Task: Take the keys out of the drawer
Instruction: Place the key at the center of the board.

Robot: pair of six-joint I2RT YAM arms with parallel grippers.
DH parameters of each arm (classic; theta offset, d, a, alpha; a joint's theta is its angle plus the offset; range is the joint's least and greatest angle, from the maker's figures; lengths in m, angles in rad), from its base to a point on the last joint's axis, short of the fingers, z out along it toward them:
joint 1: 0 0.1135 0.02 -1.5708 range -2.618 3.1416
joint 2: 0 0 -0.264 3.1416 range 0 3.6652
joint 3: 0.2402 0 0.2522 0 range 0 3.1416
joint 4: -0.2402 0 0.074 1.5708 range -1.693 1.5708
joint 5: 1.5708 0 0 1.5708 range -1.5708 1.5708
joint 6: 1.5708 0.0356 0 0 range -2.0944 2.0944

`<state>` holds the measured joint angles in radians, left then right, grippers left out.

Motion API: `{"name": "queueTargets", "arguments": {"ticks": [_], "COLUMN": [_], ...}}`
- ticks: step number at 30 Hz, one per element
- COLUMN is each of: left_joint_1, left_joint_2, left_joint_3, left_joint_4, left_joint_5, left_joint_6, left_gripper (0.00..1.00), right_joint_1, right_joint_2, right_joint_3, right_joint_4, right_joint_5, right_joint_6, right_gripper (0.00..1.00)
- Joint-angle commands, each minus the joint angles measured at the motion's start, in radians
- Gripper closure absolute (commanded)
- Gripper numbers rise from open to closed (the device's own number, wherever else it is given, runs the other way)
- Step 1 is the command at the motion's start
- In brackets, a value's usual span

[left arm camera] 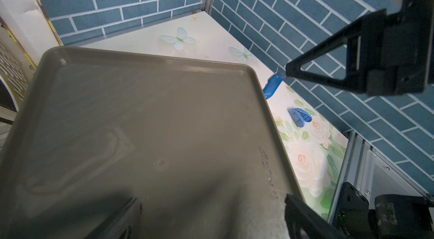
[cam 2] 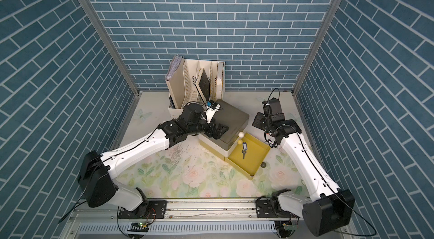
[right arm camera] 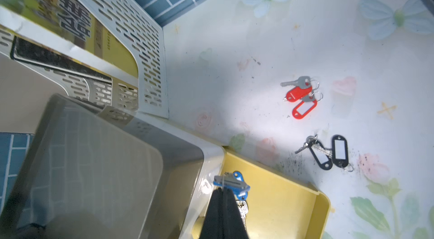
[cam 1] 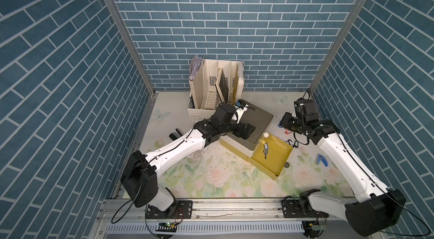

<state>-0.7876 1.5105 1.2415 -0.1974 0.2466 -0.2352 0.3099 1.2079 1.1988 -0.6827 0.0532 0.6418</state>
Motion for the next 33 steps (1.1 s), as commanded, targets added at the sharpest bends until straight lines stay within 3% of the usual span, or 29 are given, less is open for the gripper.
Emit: {"name": "queueTargets", "arguments": {"ticks": [1, 17, 33], "left_joint_1": [0.004, 0.004, 0.005], "left_joint_2": [-0.018, 0.002, 0.002], "left_joint_3": [0.014, 0.088, 0.087], "left_joint_4": [-0.065, -0.086, -0.070], "left_joint_5": [-0.011, -0.021, -0.010], "left_joint_6": [-0.016, -0.007, 0.009], "left_gripper": [0.00, 0.00, 0.00], "right_joint_1": [-0.056, -0.306, -0.337], "right_joint_2": [0.037, 0.261, 0.522], "right_joint_3": [0.063, 0.109, 0.086], "right_joint_4": [-0.018, 0.185, 0.410], "right_joint_5": [-0.024, -0.317, -0.419], "right_joint_6": [-0.067, -0.072, 0.004], "right_gripper": [1.00, 1.00, 1.00]}}
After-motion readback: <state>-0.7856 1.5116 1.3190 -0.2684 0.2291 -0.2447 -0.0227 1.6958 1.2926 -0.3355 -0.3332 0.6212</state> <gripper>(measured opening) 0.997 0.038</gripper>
